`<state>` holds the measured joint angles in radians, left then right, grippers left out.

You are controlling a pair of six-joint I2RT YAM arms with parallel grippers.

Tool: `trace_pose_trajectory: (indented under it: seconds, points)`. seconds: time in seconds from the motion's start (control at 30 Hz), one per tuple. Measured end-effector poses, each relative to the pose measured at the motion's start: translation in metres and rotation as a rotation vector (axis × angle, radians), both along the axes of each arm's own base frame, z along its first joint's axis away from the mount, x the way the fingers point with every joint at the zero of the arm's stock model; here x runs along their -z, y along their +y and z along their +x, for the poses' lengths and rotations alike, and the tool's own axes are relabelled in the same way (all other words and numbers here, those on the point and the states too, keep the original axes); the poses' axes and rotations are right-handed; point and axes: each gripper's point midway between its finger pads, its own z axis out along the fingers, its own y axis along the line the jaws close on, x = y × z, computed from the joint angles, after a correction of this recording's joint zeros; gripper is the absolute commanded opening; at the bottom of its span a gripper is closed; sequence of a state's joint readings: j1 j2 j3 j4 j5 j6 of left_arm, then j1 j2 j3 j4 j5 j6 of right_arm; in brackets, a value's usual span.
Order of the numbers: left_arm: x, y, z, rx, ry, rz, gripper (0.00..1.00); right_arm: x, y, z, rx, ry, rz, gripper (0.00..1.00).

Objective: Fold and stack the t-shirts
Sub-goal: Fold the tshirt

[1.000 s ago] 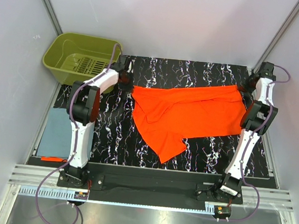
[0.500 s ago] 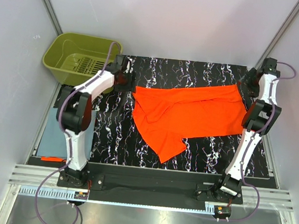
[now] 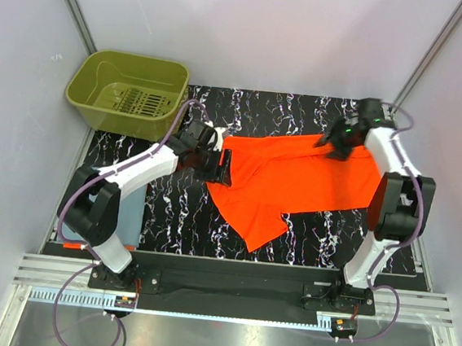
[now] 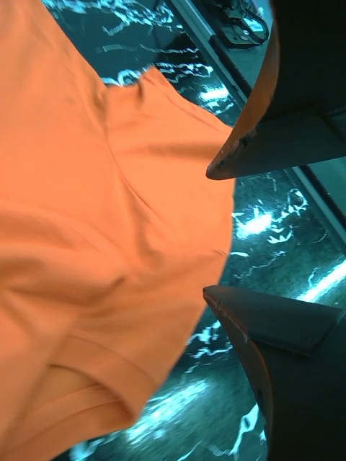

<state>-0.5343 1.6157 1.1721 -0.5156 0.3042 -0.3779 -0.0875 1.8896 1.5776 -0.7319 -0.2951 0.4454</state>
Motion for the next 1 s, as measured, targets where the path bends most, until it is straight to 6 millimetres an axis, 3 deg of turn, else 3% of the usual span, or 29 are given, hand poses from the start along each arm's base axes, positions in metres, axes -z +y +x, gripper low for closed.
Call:
trace_pose_trajectory:
  seconds: [0.07, 0.17, 0.27, 0.33, 0.4, 0.43, 0.5, 0.7, 0.8, 1.0]
  points:
    - [0.011, 0.003, -0.004, -0.01, 0.046, 0.003, 0.65, 0.002, 0.068, -0.022, -0.131, -0.011, 0.097, 0.5]
    - [0.021, 0.002, 0.002, -0.023, 0.072, -0.013, 0.67, 0.017, 0.149, -0.058, -0.29, 0.013, 0.197, 0.4]
    - [0.034, -0.001, 0.01, -0.036, 0.114, -0.037, 0.67, 0.034, 0.195, -0.092, -0.376, 0.065, 0.266, 0.29]
    - [0.042, -0.004, 0.016, -0.042, 0.138, -0.049, 0.66, 0.04, 0.205, -0.1, -0.386, 0.084, 0.294, 0.2]
    - [0.05, -0.007, 0.023, -0.05, 0.155, -0.059, 0.65, 0.043, 0.208, -0.096, -0.373, 0.083, 0.31, 0.2]
    - [0.053, -0.008, 0.025, -0.053, 0.162, -0.062, 0.64, 0.044, 0.21, -0.092, -0.374, 0.074, 0.317, 0.3]
    - [0.057, -0.01, 0.029, -0.057, 0.176, -0.07, 0.58, 0.049, 0.213, -0.087, -0.365, 0.07, 0.333, 0.39]
    - [0.061, -0.019, 0.045, -0.063, 0.193, -0.111, 0.53, 0.07, 0.219, -0.08, -0.356, 0.092, 0.35, 0.38]
    - [0.061, -0.021, 0.051, -0.07, 0.2, -0.129, 0.38, 0.08, 0.22, -0.077, -0.348, 0.11, 0.35, 0.29]
    - [0.06, -0.016, 0.057, -0.095, 0.211, -0.154, 0.05, 0.089, 0.222, -0.074, -0.337, 0.128, 0.351, 0.27]
